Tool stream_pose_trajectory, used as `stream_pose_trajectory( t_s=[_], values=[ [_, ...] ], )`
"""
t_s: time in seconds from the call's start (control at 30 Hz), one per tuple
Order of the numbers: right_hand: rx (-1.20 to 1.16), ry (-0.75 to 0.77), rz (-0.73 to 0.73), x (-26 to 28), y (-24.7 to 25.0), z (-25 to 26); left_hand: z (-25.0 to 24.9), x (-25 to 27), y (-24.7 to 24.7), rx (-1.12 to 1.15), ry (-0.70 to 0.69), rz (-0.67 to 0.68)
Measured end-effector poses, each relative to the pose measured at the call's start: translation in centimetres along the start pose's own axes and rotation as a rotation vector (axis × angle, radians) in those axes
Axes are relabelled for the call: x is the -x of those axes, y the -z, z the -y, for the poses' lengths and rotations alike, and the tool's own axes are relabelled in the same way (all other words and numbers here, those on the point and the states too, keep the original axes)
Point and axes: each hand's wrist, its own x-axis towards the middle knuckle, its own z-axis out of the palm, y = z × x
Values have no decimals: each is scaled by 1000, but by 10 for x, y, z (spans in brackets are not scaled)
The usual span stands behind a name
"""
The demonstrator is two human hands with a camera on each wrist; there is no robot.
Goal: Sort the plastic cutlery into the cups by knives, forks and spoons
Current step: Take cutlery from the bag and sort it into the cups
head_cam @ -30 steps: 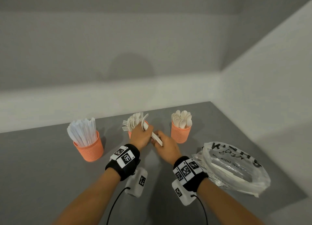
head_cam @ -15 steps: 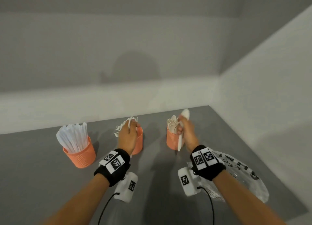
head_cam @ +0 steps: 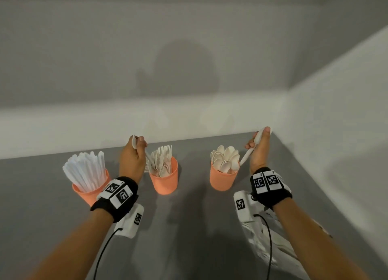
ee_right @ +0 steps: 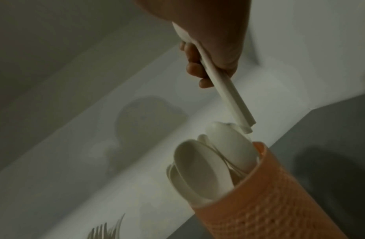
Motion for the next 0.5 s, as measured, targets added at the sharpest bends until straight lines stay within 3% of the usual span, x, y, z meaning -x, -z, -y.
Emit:
stream_pose_trajectory(
  t_s=[0.3, 0.5],
  values=[
    [165, -90, -7, 5, -6, -26, 13, 9, -15, -277, -18, 106],
    [374, 107, 48, 9, 4, -45, 26, 14, -22, -454, -187, 187]
  ],
)
